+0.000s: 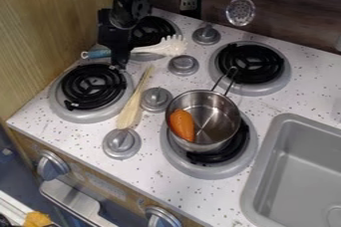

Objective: Put the spaghetti laddle on the upper left side burner

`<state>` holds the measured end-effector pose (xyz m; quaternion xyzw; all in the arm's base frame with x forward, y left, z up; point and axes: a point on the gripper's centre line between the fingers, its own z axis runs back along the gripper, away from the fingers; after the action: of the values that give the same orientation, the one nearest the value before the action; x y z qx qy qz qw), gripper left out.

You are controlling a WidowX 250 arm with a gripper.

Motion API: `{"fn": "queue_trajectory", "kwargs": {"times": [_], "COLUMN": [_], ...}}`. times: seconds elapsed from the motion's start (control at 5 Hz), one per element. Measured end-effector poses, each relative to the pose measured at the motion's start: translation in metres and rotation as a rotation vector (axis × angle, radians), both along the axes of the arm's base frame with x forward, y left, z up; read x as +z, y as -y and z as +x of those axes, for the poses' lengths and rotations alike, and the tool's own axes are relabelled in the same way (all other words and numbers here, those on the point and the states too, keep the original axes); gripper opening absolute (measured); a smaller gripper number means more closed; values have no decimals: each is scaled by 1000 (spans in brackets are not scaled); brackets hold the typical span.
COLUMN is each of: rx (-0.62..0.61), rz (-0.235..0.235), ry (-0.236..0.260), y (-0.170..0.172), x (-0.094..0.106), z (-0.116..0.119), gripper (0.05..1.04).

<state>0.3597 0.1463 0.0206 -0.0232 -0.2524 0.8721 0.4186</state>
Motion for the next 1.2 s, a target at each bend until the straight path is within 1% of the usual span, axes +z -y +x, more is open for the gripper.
{"fn": "queue_trajectory", "kwargs": {"times": [0.2, 0.4, 0.6, 0.8, 1.0, 1.2], "rx": [1, 3, -43, -59, -133, -279], "rz": [-4, 43, 57, 60, 64, -6], "ry": [46, 68, 33, 24, -54, -213], "y": [-2, -6, 1, 4, 6, 15], "x": [-5, -6, -5, -5, 2, 18], "z": [3, 5, 6, 7, 3, 2], "gripper": [313, 594, 882, 1000, 1001, 1001]}}
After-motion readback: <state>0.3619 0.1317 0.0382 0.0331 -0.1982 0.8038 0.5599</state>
